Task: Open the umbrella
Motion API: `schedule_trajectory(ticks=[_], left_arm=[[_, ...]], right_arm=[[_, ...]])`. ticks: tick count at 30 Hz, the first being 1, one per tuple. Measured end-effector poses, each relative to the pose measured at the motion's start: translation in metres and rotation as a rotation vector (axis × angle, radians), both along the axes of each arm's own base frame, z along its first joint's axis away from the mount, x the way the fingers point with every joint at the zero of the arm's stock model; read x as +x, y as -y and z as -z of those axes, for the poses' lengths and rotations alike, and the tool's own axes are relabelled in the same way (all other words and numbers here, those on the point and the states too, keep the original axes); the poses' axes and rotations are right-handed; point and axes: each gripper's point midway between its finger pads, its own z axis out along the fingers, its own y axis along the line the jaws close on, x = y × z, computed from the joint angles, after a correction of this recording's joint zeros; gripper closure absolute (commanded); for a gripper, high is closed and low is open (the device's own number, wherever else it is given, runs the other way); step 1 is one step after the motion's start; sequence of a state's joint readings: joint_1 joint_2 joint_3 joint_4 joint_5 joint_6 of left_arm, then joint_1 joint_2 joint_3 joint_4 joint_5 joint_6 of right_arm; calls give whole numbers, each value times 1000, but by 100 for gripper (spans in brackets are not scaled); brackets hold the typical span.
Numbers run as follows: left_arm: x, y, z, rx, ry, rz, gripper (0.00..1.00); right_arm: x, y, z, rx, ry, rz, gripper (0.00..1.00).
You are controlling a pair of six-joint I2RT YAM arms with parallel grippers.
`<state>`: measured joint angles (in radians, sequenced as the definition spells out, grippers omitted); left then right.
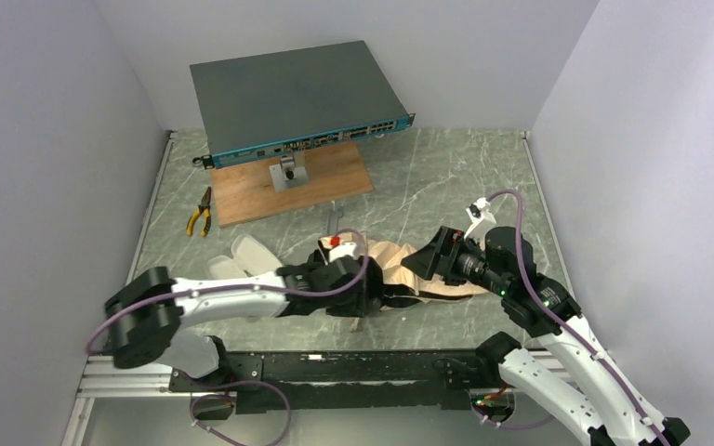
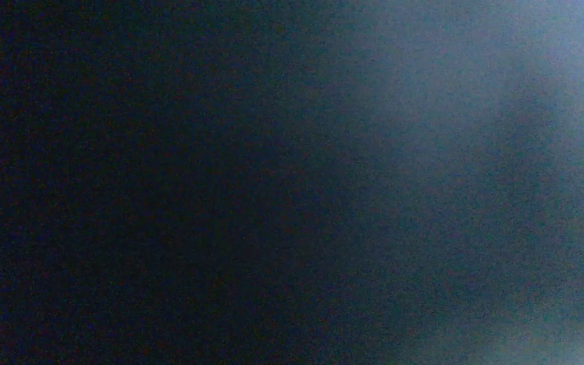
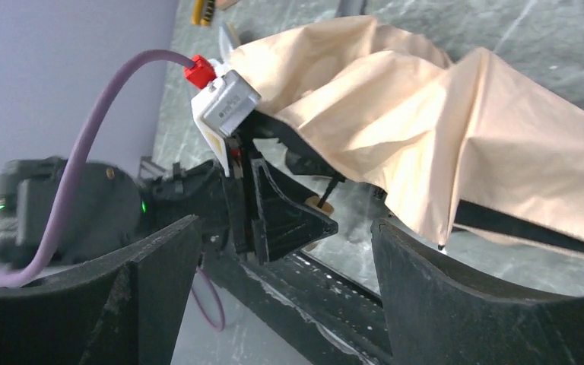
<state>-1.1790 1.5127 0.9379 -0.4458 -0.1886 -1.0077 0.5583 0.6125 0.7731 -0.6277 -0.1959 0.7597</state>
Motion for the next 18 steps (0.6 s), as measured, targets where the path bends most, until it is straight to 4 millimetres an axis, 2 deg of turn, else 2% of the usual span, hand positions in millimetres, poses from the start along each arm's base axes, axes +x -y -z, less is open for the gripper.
schedule_trajectory(ticks=[4, 7, 10, 12, 15, 18], left_arm=[[2, -8, 1, -277, -25, -13, 100], [0, -11, 10, -416, -57, -17, 100], [-2, -9, 8, -583, -76, -20, 100], [-2, -4, 2, -701, -97, -22, 100], [1, 10, -6, -852, -145, -15, 100], [5, 22, -7, -938, -196, -16, 100]], right_arm=[[0, -8, -11, 59, 25, -23, 16], [-3, -13, -9, 99, 14, -38, 18], [-6, -21, -2, 164, -13, -59, 22], [-11, -28, 10, 218, -54, -76, 26], [-15, -33, 38, 254, -147, -71, 35], [-19, -33, 61, 251, -229, -42, 44]])
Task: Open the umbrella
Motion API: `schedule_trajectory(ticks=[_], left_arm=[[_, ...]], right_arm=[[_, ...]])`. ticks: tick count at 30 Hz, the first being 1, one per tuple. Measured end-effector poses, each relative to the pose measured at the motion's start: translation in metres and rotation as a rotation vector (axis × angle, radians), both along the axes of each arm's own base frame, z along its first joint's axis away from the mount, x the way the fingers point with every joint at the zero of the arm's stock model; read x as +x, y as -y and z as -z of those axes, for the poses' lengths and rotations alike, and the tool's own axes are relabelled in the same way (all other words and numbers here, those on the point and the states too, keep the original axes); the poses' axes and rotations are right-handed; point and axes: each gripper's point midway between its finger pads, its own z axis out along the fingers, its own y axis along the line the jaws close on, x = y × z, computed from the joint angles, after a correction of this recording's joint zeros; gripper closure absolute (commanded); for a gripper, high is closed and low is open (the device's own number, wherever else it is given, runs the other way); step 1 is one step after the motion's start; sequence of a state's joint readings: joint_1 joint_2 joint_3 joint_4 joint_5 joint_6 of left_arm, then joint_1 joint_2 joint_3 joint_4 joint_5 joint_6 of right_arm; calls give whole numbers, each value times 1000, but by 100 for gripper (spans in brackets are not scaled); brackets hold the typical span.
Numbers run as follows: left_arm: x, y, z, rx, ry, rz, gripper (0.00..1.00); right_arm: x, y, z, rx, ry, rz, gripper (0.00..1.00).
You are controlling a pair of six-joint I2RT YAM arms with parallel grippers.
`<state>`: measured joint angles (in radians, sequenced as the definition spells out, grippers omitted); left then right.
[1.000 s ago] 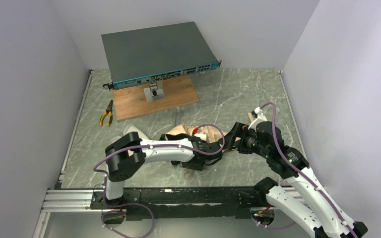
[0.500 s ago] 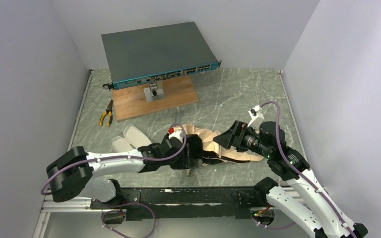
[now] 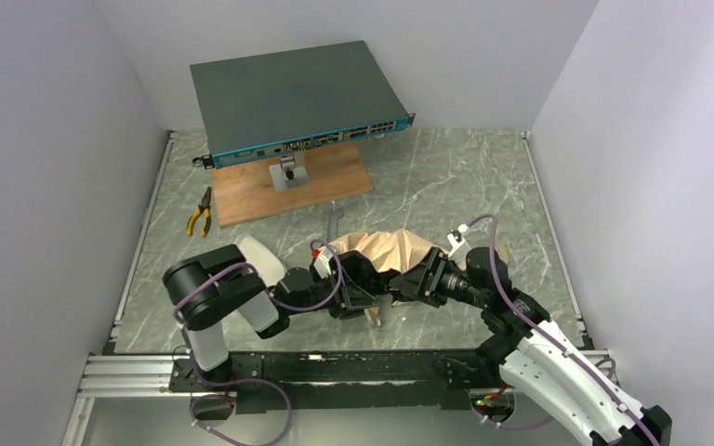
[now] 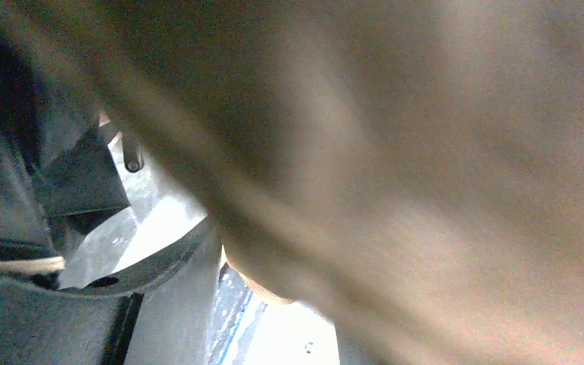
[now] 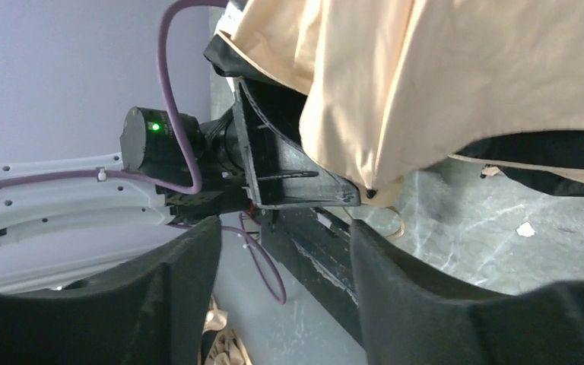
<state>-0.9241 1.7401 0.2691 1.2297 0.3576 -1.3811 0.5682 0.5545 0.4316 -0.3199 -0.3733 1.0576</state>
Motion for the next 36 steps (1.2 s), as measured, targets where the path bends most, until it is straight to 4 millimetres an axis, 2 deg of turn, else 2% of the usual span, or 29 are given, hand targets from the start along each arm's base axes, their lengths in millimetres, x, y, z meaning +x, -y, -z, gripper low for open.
schedule_trajectory(ticks=[2, 6, 12, 17, 19, 23, 26, 33, 36], left_arm=[[0, 4, -2, -32, -16, 7, 100], [-1, 7, -17, -95, -7, 22, 100], [-3, 14, -49, -135, 69, 69, 100], [-2, 13, -51, -48, 113, 89, 100], [-2, 16, -61, -46, 144, 103, 100], [-3, 18, -75, -56, 187, 119, 100], [-5, 16, -74, -39, 196, 131, 100], [-8, 22, -68, 62, 230, 178, 100], [-11, 21, -66, 108, 247, 201, 100]], right_arm=[[-1, -1, 6, 3, -23, 9, 50], [-2, -5, 19, 3, -58, 17, 58], [-3, -16, 56, -52, -137, 26, 59], [17, -31, 49, -58, -98, 59, 59], [25, -33, 42, -57, -71, 80, 58], [35, -30, 30, -62, -25, 119, 56], [37, -28, 26, -56, -5, 134, 57], [34, -38, 54, -82, -96, 114, 58], [33, -41, 56, -73, -106, 108, 60]])
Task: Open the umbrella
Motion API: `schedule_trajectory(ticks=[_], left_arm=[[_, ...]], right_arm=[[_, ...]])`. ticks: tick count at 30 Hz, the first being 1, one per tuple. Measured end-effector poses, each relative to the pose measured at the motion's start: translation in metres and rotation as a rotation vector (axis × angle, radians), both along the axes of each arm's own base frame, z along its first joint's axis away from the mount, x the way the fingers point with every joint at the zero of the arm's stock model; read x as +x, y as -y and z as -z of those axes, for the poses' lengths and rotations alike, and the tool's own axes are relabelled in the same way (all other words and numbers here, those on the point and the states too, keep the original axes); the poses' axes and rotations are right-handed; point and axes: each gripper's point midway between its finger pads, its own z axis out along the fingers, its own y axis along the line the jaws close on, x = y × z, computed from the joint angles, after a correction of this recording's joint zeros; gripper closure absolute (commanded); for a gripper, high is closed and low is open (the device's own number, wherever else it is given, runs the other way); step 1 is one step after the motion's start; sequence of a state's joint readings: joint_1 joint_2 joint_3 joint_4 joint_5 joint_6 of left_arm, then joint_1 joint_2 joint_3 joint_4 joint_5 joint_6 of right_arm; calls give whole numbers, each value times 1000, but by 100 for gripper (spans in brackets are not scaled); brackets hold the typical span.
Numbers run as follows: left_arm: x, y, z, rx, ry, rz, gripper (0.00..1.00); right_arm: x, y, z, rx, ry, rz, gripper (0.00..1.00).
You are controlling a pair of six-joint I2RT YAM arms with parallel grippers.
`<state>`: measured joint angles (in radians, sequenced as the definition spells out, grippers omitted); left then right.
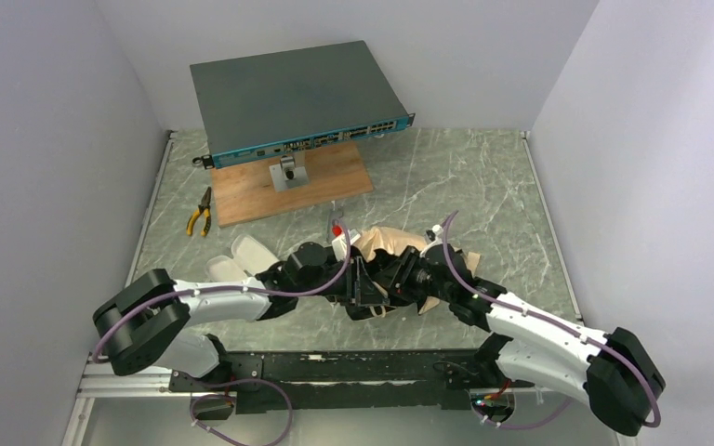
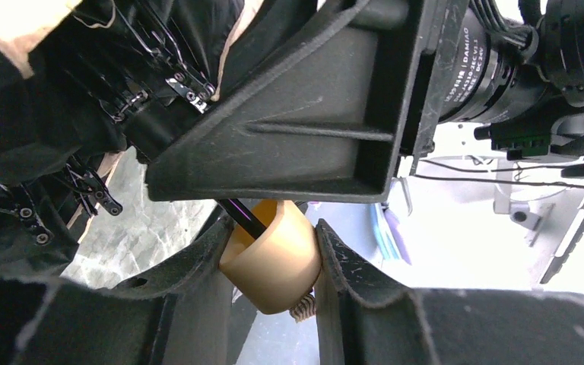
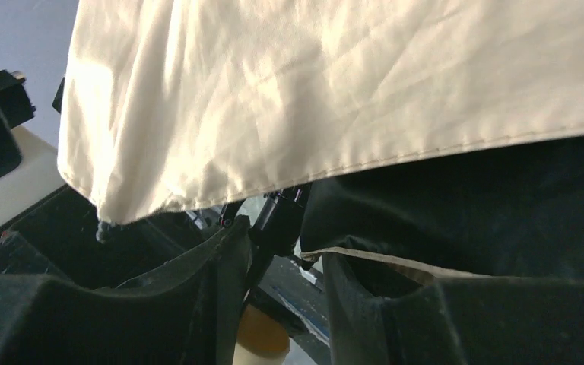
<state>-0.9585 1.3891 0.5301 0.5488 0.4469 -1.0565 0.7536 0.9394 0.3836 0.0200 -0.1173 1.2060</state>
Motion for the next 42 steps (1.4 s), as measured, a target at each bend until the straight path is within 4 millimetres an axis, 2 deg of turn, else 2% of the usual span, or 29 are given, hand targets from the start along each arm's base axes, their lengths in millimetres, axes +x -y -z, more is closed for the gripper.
schedule_trajectory(ticks=[10, 13, 16, 22, 26, 28, 30, 32, 35, 37, 39, 40, 42], left_arm=[[-8, 0, -3, 126, 44, 70, 100], [-9, 5, -14, 171, 79, 84, 100], [-16, 11, -40, 194, 128, 113, 100], [-39, 18, -103, 148, 231, 183, 100], [-48, 17, -117, 140, 292, 225, 100], [-63, 15, -124, 129, 317, 280, 100], [-80, 7, -133, 112, 346, 333, 100], [-91, -4, -141, 100, 367, 363, 100], [-92, -18, -140, 107, 394, 353, 100], [-95, -24, -124, 132, 394, 364, 100], [-100, -26, -105, 157, 384, 388, 93], [-102, -27, -95, 171, 376, 398, 83], [-104, -27, -75, 206, 353, 416, 49]], right_arm=[[13, -9, 8, -11, -2, 19, 64], [31, -6, 4, -44, 17, 83, 66], [57, 5, -7, -75, 46, 181, 69], [116, 48, -49, -67, 127, 419, 68], [143, 87, -70, -68, 158, 532, 66], [157, 115, -76, -97, 167, 608, 67], [170, 149, -82, -128, 178, 694, 72], [177, 169, -87, -148, 193, 740, 82], [173, 171, -90, -144, 190, 725, 100], [169, 165, -90, -133, 184, 694, 100], [164, 164, -87, -136, 185, 677, 100], [161, 165, -84, -142, 183, 671, 100], [155, 167, -78, -158, 179, 667, 100]])
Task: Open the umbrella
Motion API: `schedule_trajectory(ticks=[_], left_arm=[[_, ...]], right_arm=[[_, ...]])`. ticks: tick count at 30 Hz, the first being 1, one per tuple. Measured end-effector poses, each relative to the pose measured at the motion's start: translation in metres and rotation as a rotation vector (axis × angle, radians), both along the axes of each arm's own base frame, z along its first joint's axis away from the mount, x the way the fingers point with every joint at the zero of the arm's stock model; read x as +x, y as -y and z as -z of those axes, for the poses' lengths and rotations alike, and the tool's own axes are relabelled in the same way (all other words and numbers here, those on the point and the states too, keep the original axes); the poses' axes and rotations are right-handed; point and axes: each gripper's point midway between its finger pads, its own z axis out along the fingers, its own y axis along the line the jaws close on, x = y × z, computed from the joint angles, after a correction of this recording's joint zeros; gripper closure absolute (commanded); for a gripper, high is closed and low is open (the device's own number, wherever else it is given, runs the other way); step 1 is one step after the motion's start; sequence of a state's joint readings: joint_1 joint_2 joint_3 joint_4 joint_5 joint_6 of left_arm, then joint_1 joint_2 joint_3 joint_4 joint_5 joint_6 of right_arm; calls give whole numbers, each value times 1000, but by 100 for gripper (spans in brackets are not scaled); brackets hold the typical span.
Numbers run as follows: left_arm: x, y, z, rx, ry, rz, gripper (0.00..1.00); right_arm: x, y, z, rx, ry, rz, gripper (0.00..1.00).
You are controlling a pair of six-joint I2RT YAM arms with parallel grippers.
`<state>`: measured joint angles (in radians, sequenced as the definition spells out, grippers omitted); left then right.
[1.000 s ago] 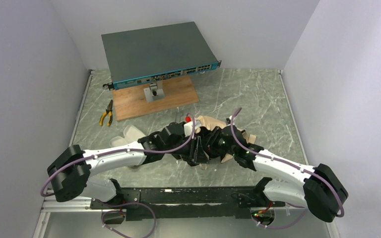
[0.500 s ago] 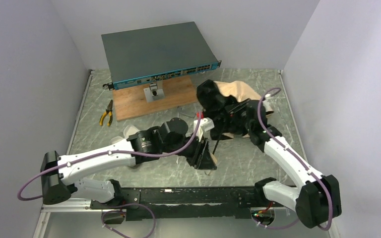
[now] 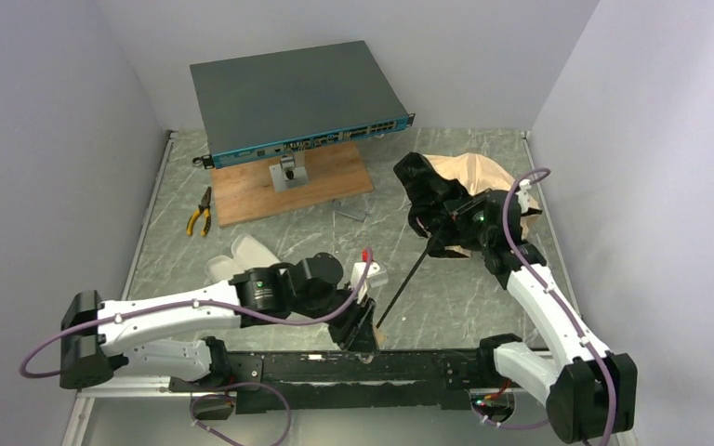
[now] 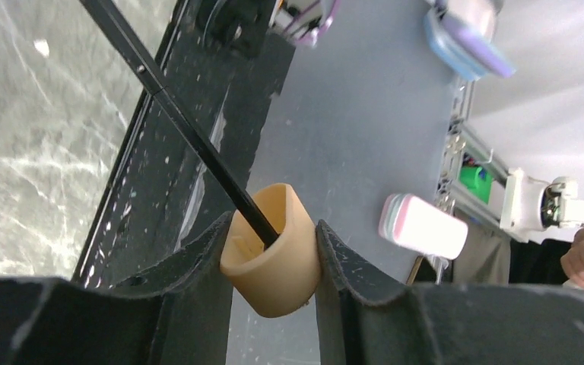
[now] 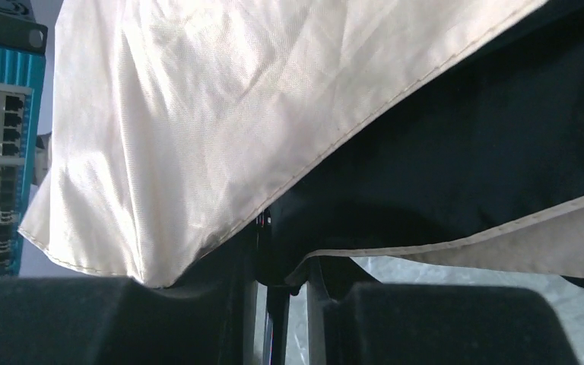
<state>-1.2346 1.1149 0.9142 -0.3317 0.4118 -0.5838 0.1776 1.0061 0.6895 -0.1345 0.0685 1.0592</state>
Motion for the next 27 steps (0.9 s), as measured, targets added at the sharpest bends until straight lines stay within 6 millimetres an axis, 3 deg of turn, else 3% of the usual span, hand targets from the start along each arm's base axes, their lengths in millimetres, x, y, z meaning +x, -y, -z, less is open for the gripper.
schedule_trajectory(ticks=[1, 2, 4, 6, 12, 20, 23, 27], left_arm=[[-1, 0, 10, 25, -11, 4, 31], [-2, -1, 20, 55, -26, 0, 19], [7, -2, 41, 122, -37, -46, 6], [21, -3, 57, 174, -47, -104, 1], [60, 1, 67, 202, -27, -234, 2], [91, 42, 60, 168, 3, -271, 22], [97, 54, 59, 141, -5, -271, 33], [94, 65, 54, 91, -34, -240, 32]], right_arm=[[-2, 1, 1, -8, 1, -1, 100], [-5, 2, 1, -16, 4, -3, 100], [-13, 0, -3, -27, 12, -23, 100], [-20, -6, -13, -34, 41, -51, 100], [-39, -31, -20, -51, 50, -135, 100], [-52, -48, -10, -73, 7, -192, 100], [-53, -46, -7, -86, -11, -184, 100], [-51, -45, -10, -93, -11, -175, 100]])
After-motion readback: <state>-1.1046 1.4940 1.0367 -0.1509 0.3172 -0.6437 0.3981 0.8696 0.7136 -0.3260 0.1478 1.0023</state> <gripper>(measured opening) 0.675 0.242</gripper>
